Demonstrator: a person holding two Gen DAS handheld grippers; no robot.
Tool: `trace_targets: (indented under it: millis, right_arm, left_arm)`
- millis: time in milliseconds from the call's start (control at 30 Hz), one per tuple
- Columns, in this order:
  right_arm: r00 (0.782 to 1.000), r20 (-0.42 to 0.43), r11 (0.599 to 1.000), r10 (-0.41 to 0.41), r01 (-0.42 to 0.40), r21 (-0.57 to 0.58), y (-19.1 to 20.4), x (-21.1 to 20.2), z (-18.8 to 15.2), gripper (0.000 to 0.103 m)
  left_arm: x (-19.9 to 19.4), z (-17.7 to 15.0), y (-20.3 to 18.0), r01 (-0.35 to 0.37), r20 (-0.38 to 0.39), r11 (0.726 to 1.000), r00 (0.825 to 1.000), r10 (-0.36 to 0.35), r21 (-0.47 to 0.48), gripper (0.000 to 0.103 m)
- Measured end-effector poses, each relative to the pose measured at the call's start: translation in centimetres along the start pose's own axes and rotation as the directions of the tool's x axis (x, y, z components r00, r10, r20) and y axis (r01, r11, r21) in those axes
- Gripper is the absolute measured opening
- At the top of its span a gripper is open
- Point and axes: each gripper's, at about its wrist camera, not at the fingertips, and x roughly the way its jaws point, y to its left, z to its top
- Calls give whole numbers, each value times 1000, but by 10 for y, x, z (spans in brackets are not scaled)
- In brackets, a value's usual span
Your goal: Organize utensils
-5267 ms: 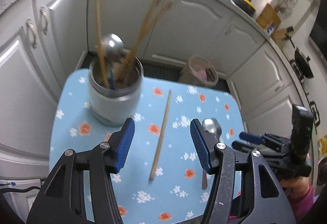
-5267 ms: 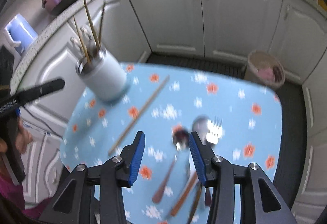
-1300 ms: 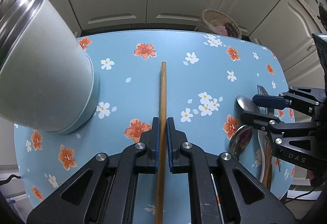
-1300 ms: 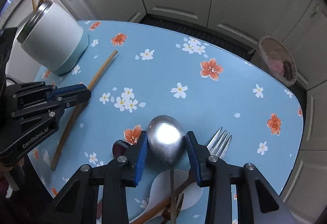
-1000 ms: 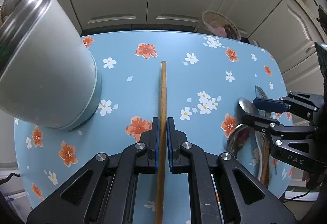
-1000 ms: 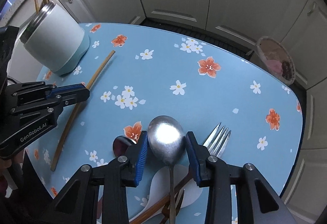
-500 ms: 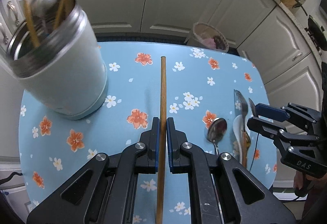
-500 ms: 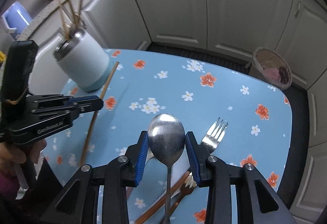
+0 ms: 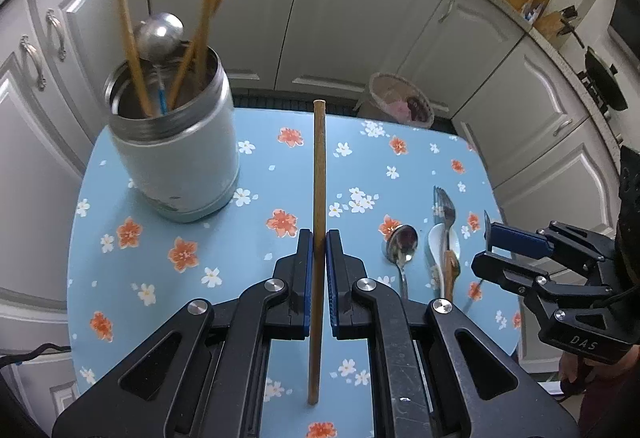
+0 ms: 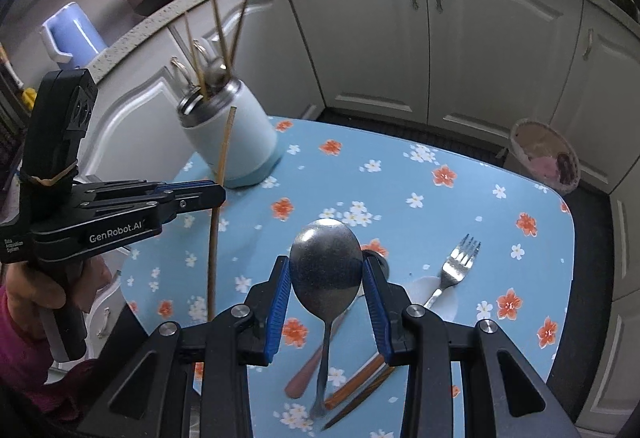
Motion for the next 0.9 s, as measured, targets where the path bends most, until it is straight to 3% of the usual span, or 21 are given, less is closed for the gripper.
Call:
trace_targets:
  millis: [67, 100, 133, 433, 533, 567, 633, 800, 867, 900]
  right_arm:
    - [1000, 9, 1000, 2, -2, -7, 4, -5, 1, 30]
    - [1000, 8, 1000, 12, -12, -11, 7, -6, 2, 8]
    - [1000, 7, 1000, 3, -2, -10, 8, -7, 2, 1]
    - [997, -82, 1000, 3, -1, 25, 5, 33, -7, 1]
    - [995, -92, 999, 36, -33, 34, 10, 51, -4, 11]
    - [995, -90, 999, 50, -48, 26, 12, 56, -3, 23]
    - [992, -98, 997, 77, -78, -5, 21, 68, 2, 36]
    - [981, -166, 983, 98, -122, -140, 54, 100, 13, 38]
    - [978, -192, 969, 84, -125, -214, 70, 116, 17, 48]
    - [976, -203, 964, 75, -124, -236, 75, 123, 19, 48]
  left_arm:
    - [-10, -1, 1, 0, 18, 1000, 1000, 0, -3, 5]
    - [-14, -1, 2, -1, 25, 1000, 1000, 1, -5, 5]
    - [-17, 0, 3, -2, 29, 1000, 1000, 2, -7, 5]
    - [-21, -8, 14, -8, 25, 1000, 1000, 8, -22, 5]
    - [-19, -11, 23, -7, 16, 999, 1000, 8, -45, 5]
    - [-19, -12, 25, -9, 16, 999, 1000, 9, -49, 5]
    - [-23, -14, 31, -14, 20, 998, 1000, 15, -56, 5]
    - [-34, -18, 52, -28, 33, 996, 999, 31, -87, 5]
    - [-37, -21, 62, -36, 36, 994, 999, 40, -106, 5]
    - [-38, -22, 66, -40, 35, 993, 998, 44, -113, 5]
